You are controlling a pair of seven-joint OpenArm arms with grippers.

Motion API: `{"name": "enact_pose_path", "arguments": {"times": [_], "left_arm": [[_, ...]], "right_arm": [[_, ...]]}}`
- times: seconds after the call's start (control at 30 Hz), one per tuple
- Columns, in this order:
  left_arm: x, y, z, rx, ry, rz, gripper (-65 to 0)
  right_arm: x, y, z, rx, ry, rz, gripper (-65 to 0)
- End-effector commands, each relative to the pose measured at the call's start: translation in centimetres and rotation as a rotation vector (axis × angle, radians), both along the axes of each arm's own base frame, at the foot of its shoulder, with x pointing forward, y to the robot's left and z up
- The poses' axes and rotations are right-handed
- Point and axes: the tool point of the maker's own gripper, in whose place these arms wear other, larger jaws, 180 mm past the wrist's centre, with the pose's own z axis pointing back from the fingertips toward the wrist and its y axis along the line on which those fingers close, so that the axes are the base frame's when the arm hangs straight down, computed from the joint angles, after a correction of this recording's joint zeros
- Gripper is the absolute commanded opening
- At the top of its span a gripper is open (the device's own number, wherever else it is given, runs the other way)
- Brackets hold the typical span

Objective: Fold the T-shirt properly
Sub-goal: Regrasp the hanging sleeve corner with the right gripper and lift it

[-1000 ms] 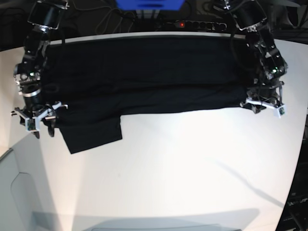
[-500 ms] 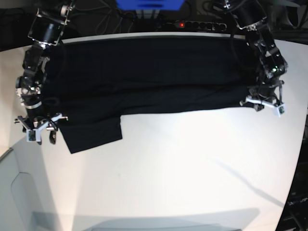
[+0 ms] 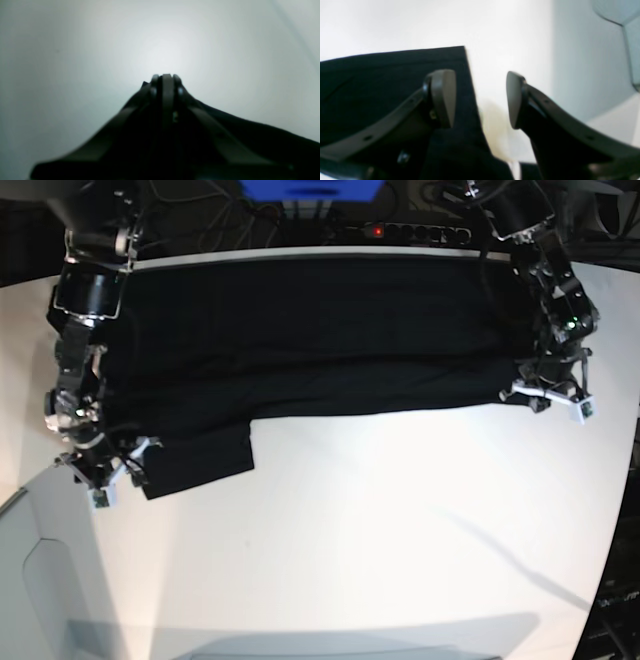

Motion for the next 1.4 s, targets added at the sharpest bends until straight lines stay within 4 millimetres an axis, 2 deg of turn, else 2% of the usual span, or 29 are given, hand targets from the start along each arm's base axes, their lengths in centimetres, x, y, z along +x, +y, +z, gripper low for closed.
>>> {"name": "enact_pose_path", "arguments": {"times": [0.0,0.17,0.37,0.5,0.63,0.8,0.83,0.97,1.1,1.27,1.37], "left_arm": [[0.8,0.6,1.6,0.030,-0.048,-0.003,-65.0],[0.8,0.6,1.6,0.030,-0.050,-0.002,-65.0],[0.8,0.6,1.5,0.028,-0.047,-0.001,-65.0],[0.9,0.6,1.6,0.028,-0.049,-0.001,-65.0],[0.9,0.7,1.6,0.031,-0.049,-0.001,-65.0],[0.9,0.8,1.7,0.036,-0.049,-0.002,-65.0],[0.9,0.9,1.8,0.038,-0.050,-0.004,-65.0],[0.9,1.1,2.0,0.041,-0.054,0.000,-65.0],[0.9,1.1,2.0,0.043,-0.054,0.000,-65.0],[1.2,0.9,3.6,0.068,-0.090,-0.012,-65.0],[0.9,0.7,4.3,0.082,-0.102,-0.021,-65.0]], "right_arm": [[1.5,-0.4,1.7,-0.006,-0.045,0.007,-31.8],[2.5,0.0,-0.3,0.012,0.029,0.016,-31.8],[2.3,1.3,-1.1,0.003,0.056,0.055,-31.9],[2.2,2.2,-2.6,0.001,0.105,0.083,-32.5],[2.3,2.1,-3.7,0.012,0.149,0.075,-41.1],[2.7,1.9,-3.2,0.015,0.136,0.069,-61.2],[3.0,1.9,-2.9,0.012,0.126,0.069,-65.0],[4.0,2.4,0.5,-0.017,0.023,0.096,-65.0],[3.9,3.9,5.6,-0.067,-0.133,0.147,-65.0],[0.8,6.3,10.9,-0.121,-0.301,0.214,-65.0],[-2.0,6.0,12.8,-0.142,-0.358,0.202,-65.0]]}}
